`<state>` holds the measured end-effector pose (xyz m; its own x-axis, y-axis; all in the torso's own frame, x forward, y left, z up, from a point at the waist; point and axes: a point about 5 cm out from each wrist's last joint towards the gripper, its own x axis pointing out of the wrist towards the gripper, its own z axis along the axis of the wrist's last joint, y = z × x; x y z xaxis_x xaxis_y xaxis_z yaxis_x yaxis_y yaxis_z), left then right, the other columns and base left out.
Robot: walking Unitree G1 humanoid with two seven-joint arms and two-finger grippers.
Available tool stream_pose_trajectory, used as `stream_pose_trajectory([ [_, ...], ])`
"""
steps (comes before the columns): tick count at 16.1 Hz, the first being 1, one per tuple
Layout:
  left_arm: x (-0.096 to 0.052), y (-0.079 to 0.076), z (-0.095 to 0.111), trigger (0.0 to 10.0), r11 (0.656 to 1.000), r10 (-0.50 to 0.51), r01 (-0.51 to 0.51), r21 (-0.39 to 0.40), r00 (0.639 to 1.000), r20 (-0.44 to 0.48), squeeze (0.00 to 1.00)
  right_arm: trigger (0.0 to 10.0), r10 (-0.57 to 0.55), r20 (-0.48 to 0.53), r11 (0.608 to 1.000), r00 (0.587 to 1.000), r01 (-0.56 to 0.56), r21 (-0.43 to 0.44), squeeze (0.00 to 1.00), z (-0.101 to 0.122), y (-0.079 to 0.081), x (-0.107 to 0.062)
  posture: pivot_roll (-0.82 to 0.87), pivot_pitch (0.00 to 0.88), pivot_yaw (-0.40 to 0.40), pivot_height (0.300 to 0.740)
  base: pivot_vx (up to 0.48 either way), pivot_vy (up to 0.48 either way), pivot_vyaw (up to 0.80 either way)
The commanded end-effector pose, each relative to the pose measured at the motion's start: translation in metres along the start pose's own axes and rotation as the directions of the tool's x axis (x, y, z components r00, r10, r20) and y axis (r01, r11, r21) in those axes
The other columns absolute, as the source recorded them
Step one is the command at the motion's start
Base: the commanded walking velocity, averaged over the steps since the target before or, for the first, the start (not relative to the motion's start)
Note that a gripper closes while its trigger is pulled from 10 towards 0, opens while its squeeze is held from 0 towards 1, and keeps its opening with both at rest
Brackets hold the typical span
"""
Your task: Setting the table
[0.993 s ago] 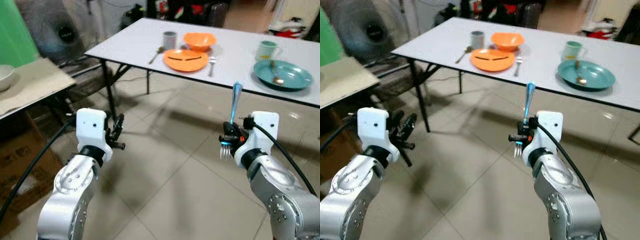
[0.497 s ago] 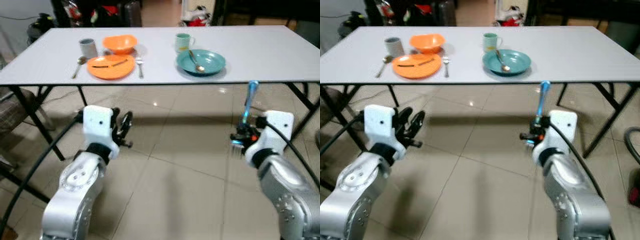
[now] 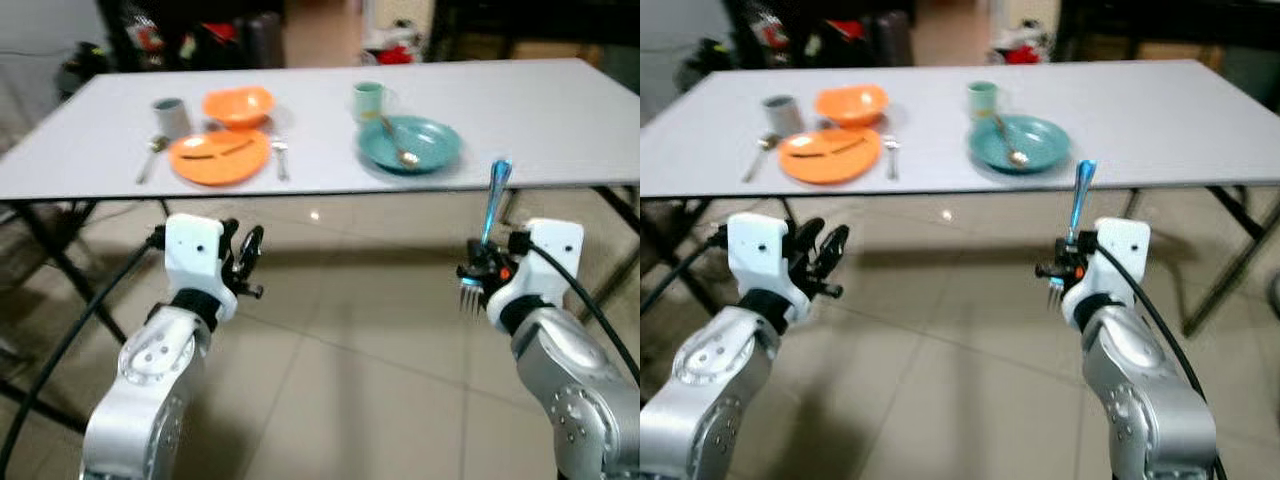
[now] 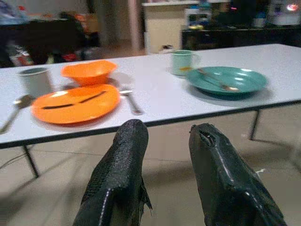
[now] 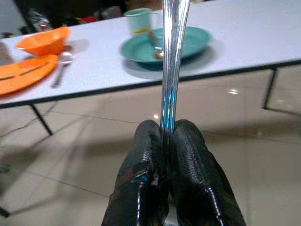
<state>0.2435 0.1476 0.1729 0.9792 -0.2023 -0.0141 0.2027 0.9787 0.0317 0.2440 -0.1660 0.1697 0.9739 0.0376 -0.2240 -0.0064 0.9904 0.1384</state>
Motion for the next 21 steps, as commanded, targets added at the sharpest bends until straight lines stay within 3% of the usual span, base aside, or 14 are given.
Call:
stream_pose_trajectory([
  [1, -0.0004, 0.0029, 0.0011, 10.0, 1.0, 0.012, -0.012, 0.007, 1.0, 0.002, 0.0, 10.0, 0.029, 0.027, 1.0, 0.999, -0.028, -0.009, 0.0, 0.0056, 0.0058, 0.0001, -0.13, 0.005, 0.036, 0.74, 0.307, 0.0, 0.0],
  [10, -0.0013, -0.0007, 0.0016, 10.0, 1.0, 0.0, -0.001, 0.01, 1.0, 0.015, 0.0, 10.0, 0.052, 0.047, 0.998, 0.997, -0.051, -0.039, 0.0, 0.008, 0.0075, 0.003, -0.12, 0.0, 0.036, 0.74, 0.309, 0.0, 0.0],
  [12, -0.0014, -0.002, 0.0016, 10.0, 1.0, -0.003, 0.003, 0.01, 1.0, 0.015, 0.0, 10.0, 0.056, 0.049, 0.998, 0.997, -0.054, -0.044, 0.0, 0.0086, 0.0072, 0.0035, -0.12, 0.0, 0.033, 0.74, 0.307, 0.0, -0.71],
  [21, -0.0021, -0.0061, -0.0002, 10.0, 1.0, -0.005, 0.005, 0.002, 1.0, 0.014, 0.0, 10.0, 0.056, 0.05, 0.995, 0.997, -0.052, -0.09, 0.0, 0.0134, -0.002, 0.0066, -0.13, 0.0, 0.017, 0.74, 0.312, 0.0, -0.14],
])
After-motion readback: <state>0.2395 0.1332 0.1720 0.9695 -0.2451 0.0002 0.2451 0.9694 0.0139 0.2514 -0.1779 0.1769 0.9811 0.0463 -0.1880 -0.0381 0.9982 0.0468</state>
